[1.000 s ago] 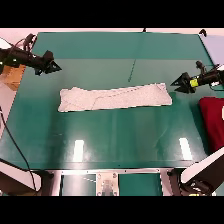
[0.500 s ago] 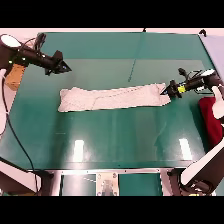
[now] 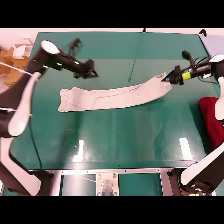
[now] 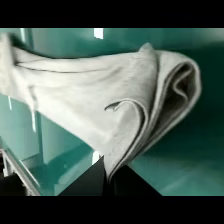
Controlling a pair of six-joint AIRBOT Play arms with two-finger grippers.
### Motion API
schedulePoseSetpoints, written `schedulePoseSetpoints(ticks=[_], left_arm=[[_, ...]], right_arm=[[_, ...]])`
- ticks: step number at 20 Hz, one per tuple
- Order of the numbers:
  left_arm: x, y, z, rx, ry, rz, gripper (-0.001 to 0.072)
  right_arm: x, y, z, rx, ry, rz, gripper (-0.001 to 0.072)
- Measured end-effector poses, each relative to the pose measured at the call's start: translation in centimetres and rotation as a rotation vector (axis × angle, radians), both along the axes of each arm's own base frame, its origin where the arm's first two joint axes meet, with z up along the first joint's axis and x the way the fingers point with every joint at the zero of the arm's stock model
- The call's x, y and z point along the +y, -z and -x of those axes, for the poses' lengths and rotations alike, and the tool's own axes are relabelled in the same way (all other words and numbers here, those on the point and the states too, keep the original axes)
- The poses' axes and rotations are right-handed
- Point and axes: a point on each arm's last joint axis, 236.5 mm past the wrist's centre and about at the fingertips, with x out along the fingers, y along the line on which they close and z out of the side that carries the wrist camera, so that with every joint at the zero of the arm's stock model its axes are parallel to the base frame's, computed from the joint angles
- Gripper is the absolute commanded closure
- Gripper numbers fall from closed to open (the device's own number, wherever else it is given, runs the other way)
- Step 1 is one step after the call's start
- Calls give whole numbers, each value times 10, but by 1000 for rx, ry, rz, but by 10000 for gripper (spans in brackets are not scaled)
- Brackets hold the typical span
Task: Fold the shirts.
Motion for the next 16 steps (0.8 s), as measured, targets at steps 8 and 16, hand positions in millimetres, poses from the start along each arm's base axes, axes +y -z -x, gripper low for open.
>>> schedulePoseSetpoints(ticks=[8, 16], left_arm=[[-153, 83, 31, 8, 174, 38, 687], [-201, 90, 52, 82, 194, 140, 687]], right_arm=[[54, -115, 28, -191, -111, -35, 698], [66, -140, 49, -218, -150, 9, 698]])
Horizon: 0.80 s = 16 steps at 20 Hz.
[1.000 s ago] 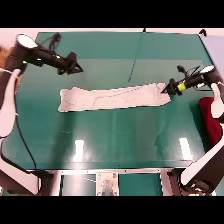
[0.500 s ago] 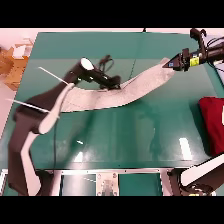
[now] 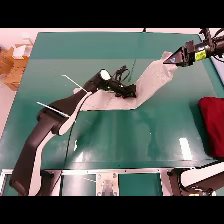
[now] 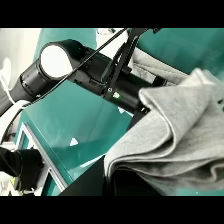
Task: Fold the shirts.
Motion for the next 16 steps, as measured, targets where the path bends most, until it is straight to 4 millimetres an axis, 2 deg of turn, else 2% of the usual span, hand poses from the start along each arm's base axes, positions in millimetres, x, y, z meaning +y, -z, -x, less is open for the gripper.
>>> schedulePoseSetpoints(ticks=[2, 4, 6, 7, 9, 12, 14, 16], left_arm=[[12, -20, -2, 19, 14, 31, 687], [38, -52, -4, 29, 45, 58, 687], [83, -94, -21, 7, 28, 83, 687], [113, -112, -26, 2, 26, 82, 686], [171, -154, -34, -23, -3, 93, 686], [256, -195, -37, -37, -77, 78, 686], [304, -214, -37, -51, -133, 70, 686], [339, -226, -38, -68, -192, 65, 686]], right_arm=[[12, -1, 4, 4, -25, 2, 698], [30, 0, 6, 9, -48, 6, 698], [59, -2, 8, -3, -82, 2, 699], [76, -3, 6, -15, -91, -2, 699], [117, -3, 3, -50, -111, -11, 698], [194, 8, -4, -109, -132, -33, 698], [250, 24, -6, -137, -135, -59, 698], [306, 54, -11, -155, -114, -71, 697]])
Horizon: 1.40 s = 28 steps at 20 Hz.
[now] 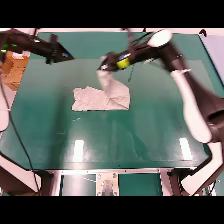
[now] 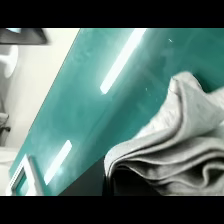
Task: Fold the shirts.
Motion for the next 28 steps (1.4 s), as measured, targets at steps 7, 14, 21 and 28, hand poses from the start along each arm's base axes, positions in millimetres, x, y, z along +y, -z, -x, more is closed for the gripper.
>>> schedulePoseSetpoints(ticks=[7, 14, 21, 28], left_arm=[[50, 0, -4, -9, -89, -8, 686], [56, 0, -7, -25, -104, -7, 686], [56, -1, -7, -27, -108, -6, 686], [57, -1, -8, -25, -111, -6, 686]], right_arm=[[114, 122, 24, 45, 21, 25, 278], [-58, 89, -57, 93, 167, 192, 273], [-191, 162, -28, 468, 280, 308, 163], [-142, 197, 5, 557, 258, 191, 438]])
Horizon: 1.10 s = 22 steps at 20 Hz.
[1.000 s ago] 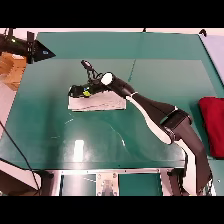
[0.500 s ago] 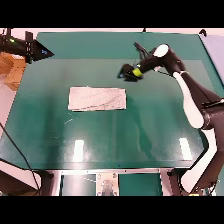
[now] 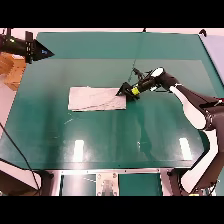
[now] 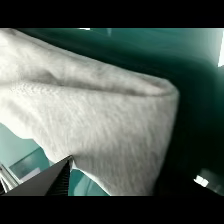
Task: Fold the shirts.
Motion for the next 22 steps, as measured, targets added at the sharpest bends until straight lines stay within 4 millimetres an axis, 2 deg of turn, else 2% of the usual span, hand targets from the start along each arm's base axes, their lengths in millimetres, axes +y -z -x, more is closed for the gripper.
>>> schedulePoseSetpoints(ticks=[1, 2, 5, 7, 8, 9, 11, 13, 15, 18, 22], left_arm=[[0, 0, 0, 0, 0, 0, 686], [0, 0, 0, 0, 0, 0, 686], [0, 0, 0, 0, 0, 0, 686], [0, 0, 0, 0, 1, 0, 686], [0, 0, 0, 1, 0, 0, 686], [0, 0, 0, 1, 1, 0, 686], [0, 0, 0, 2, 1, 0, 686], [0, 0, 1, 3, 3, 0, 685], [0, 0, 1, 3, 2, 0, 686], [0, 0, 1, 3, 3, 0, 686], [0, 0, 1, 3, 3, 0, 686]], right_arm=[[6, 2, 0, -10, 0, -3, 652], [12, 1, -1, -16, 4, -22, 697], [24, -25, -11, -73, 10, -84, 700], [12, -57, -27, -143, 37, -101, 700], [-1, -75, -38, -185, 64, -101, 700], [-24, -95, -47, -224, 96, -91, 701], [-82, -141, -68, -313, 200, -68, 701], [-157, -179, -74, -375, 314, -19, 701], [-238, -213, -69, -429, 457, 28, 700], [-359, -240, -38, -451, 667, 107, 700], [-483, -251, 30, -415, 919, 176, 700]])
